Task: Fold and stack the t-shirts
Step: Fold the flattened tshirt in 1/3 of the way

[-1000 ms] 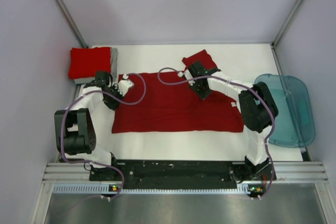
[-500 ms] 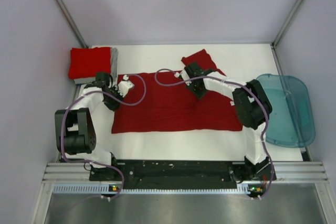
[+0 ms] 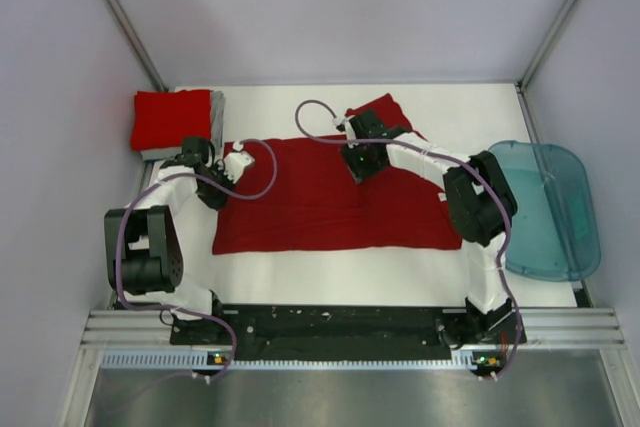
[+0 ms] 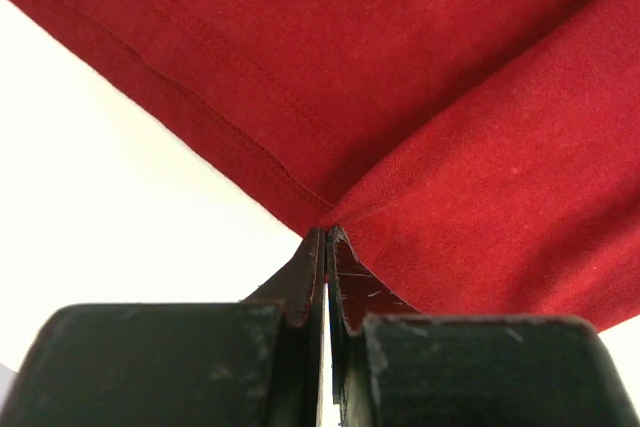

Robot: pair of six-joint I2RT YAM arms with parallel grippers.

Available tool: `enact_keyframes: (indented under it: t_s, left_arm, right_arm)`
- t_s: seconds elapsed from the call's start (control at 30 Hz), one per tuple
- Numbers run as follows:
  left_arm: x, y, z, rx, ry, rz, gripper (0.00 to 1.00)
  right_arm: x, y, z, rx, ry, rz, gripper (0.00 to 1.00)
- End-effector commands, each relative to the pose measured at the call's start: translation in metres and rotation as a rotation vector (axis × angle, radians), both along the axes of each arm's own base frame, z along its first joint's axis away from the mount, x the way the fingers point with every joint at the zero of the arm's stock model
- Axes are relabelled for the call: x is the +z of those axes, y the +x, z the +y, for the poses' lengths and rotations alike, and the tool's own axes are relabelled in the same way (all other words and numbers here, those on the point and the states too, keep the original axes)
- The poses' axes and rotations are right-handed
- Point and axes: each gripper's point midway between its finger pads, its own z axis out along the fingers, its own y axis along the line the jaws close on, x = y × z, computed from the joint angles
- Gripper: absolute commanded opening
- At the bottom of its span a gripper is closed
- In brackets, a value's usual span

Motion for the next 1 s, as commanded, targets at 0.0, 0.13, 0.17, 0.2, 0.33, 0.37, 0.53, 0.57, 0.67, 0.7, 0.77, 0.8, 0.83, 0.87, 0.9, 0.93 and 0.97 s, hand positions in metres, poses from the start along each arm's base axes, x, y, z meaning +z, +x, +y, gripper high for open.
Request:
enact_keyframes:
  t_s: [0.0,0.13,0.17,0.2,0.33,0.37,0.53,0.57,0.67,0.7,0.77,0.8,0.83,0.87,0.9,0.93,0.97]
  left_arm:
    - [0.008,0.016,0.008,0.069,0.013,-0.046,0.0]
    - [0.009,0.018,0.011,0.101,0.016,-0.044,0.0]
    - [0.007,0.017,0.01,0.102,0.015,-0.042,0.0]
    - [0.006,0.016,0.01,0.108,0.013,-0.041,0.03]
    - [0.006,0.02,0.022,0.169,0.062,-0.076,0.41]
    - [0.012,0.026,0.028,0.205,0.081,-0.116,0.46]
    - [0.071,0.038,0.024,0.217,0.039,-0.33,0.57]
    - [0.078,0.031,0.011,0.161,-0.004,-0.334,0.57]
    - [0.076,0.003,-0.011,0.008,-0.053,-0.31,0.56]
    - [0.071,-0.008,-0.015,-0.039,-0.049,-0.292,0.56]
    - [0.053,-0.037,-0.023,-0.139,-0.035,-0.222,0.56]
    - [0.045,-0.048,-0.024,-0.187,-0.024,-0.197,0.57]
    - [0.036,-0.06,-0.025,-0.213,-0.017,-0.171,0.58]
    - [0.028,-0.069,-0.024,-0.236,-0.005,-0.154,0.59]
    - [0.02,-0.078,-0.023,-0.252,0.006,-0.135,0.6]
    - [0.015,-0.084,-0.022,-0.271,0.015,-0.121,0.61]
    - [0.01,-0.091,-0.022,-0.285,0.02,-0.102,0.62]
  right_arm:
    - [0.052,0.007,0.031,-0.039,0.187,-0.059,0.45]
    - [0.068,-0.01,-0.02,-0.225,0.128,-0.118,0.53]
    - [0.071,-0.019,-0.038,-0.299,0.123,-0.129,0.58]
    - [0.071,-0.029,-0.051,-0.35,0.127,-0.125,0.59]
    - [0.066,-0.072,-0.102,-0.521,0.128,-0.137,0.98]
    - [0.067,-0.08,-0.112,-0.57,0.135,-0.144,0.99]
    - [0.069,-0.116,-0.137,-0.774,0.236,-0.138,0.99]
    - [0.065,-0.122,-0.142,-0.814,0.249,-0.128,0.99]
    - [0.051,-0.141,-0.163,-0.974,0.255,-0.079,0.89]
    - [0.042,-0.148,-0.175,-1.056,0.235,-0.06,0.88]
    - [0.034,-0.159,-0.192,-1.192,0.219,-0.034,0.86]
    - [0.027,-0.166,-0.2,-1.26,0.205,-0.012,0.84]
    - [0.022,-0.171,-0.207,-1.319,0.203,0.005,0.82]
    - [0.017,-0.174,-0.211,-1.357,0.199,0.016,0.81]
    - [0.013,-0.176,-0.215,-1.389,0.197,0.023,0.8]
    - [0.01,-0.178,-0.218,-1.417,0.191,0.031,0.79]
    - [0.007,-0.179,-0.22,-1.44,0.185,0.029,0.79]
